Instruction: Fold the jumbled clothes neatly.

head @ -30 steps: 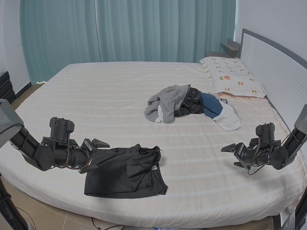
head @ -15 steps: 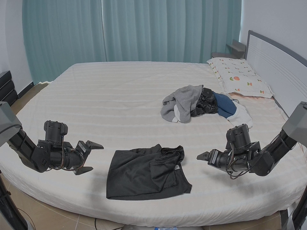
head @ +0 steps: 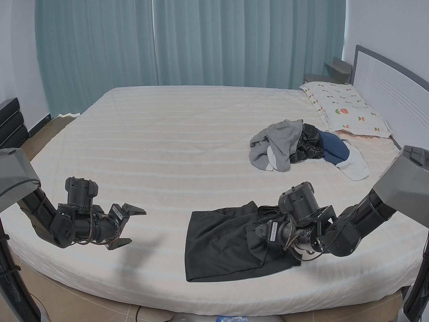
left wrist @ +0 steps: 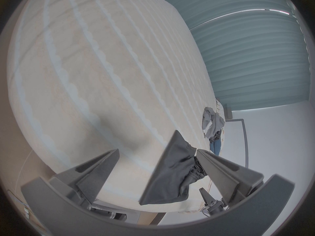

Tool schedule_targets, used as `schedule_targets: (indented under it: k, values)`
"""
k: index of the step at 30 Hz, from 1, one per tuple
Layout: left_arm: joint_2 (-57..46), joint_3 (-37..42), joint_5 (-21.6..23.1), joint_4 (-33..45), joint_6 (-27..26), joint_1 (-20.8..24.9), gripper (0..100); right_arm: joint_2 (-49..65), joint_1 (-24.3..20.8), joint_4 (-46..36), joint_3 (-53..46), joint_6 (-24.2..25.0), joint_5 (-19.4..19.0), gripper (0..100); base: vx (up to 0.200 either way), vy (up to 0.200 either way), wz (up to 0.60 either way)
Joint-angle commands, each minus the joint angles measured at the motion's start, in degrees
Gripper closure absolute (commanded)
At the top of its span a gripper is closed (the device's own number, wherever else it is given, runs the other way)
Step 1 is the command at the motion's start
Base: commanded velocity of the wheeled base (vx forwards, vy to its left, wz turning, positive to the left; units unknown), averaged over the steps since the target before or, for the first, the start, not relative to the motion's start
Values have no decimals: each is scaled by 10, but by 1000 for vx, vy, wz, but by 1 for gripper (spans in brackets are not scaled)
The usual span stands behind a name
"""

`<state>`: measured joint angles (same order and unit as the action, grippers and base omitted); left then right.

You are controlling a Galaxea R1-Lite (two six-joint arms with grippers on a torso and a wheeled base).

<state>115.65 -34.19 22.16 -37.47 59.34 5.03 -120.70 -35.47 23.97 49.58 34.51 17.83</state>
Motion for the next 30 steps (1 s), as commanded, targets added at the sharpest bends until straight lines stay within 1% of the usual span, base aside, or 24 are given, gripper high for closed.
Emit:
schedule_targets:
  k: [1, 2, 3, 4, 5, 11, 14, 21, 27, 30]
  values:
    - [11, 1, -2, -1, -1, 2, 0, -38, 1, -5, 16, -22, 23, 0, 0, 0, 0]
    - [11, 1, -2, -1, -1, 2, 0, -48, 6, -4, 16, -33, 34, 0, 0, 0, 0]
    - [11, 1, -2, -1, 0, 2, 0, -49, 7, -4, 16, -35, 36, 0, 0, 0, 0]
    - [11, 1, -2, -1, -1, 2, 0, -61, 10, 1, 16, -47, 49, 0, 0, 0, 0]
    - [11, 1, -2, -1, 0, 2, 0, -67, 11, 2, 17, -50, 53, 0, 0, 0, 0]
    - [12, 1, -2, -1, -1, 2, 0, -88, 15, 5, 46, -46, 55, 0, 0, 0, 0]
    - [12, 1, -2, -1, -1, 2, 0, -88, 14, -1, 46, -52, 57, 0, 0, 0, 0]
    - [12, 1, -2, -1, -1, 2, 0, -81, 7, 5, 49, -46, 61, 0, 0, 0, 0]
    - [12, 1, -1, -1, 0, 2, 0, -87, -4, 0, 51, -53, 65, 0, 0, 0, 0]
    - [12, 1, -2, -1, 0, 2, 0, -96, -4, -1, 46, -66, 78, 0, 0, 0, 0]
